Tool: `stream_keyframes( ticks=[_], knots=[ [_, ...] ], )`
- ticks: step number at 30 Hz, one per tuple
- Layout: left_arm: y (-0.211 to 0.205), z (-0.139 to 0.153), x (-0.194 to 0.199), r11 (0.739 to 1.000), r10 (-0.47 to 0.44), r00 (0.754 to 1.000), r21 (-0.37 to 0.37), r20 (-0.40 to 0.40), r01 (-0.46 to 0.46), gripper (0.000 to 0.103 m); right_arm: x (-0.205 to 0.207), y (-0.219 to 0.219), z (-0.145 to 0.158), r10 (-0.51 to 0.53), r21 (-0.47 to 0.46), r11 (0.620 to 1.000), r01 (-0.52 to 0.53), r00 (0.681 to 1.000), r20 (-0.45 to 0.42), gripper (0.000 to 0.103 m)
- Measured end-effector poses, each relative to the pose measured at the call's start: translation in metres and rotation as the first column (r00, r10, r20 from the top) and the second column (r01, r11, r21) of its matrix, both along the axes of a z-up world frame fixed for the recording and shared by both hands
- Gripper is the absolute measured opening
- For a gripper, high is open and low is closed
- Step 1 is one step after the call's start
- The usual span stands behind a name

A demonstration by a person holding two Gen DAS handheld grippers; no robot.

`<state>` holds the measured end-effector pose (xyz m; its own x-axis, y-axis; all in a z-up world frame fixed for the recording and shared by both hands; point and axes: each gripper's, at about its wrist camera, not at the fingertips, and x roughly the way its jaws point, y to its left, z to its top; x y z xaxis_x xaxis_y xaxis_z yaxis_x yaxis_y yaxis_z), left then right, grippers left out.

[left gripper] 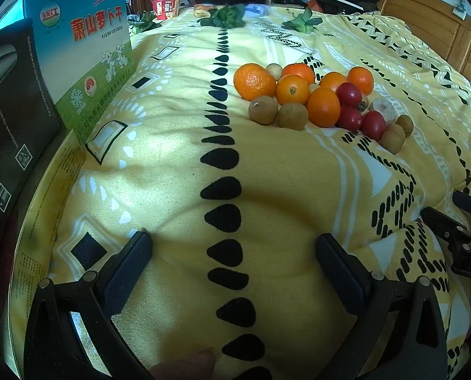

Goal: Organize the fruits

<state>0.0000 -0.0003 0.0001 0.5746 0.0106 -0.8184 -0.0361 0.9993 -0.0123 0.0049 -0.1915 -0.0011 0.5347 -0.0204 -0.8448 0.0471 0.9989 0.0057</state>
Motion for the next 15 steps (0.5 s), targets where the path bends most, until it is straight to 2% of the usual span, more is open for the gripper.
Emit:
stream_keyframes(
  ticks=[15],
  knots=[
    [-0.0027, 0.0018, -0.0015, 1.000, 0.003, 1.000, 0.026, -0.016, -0.003, 0.103, -0.0002, 0.0007, -0.0001, 0.000, -0.001, 1.000, 0.000, 1.000, 0.000, 0.103]
  ],
)
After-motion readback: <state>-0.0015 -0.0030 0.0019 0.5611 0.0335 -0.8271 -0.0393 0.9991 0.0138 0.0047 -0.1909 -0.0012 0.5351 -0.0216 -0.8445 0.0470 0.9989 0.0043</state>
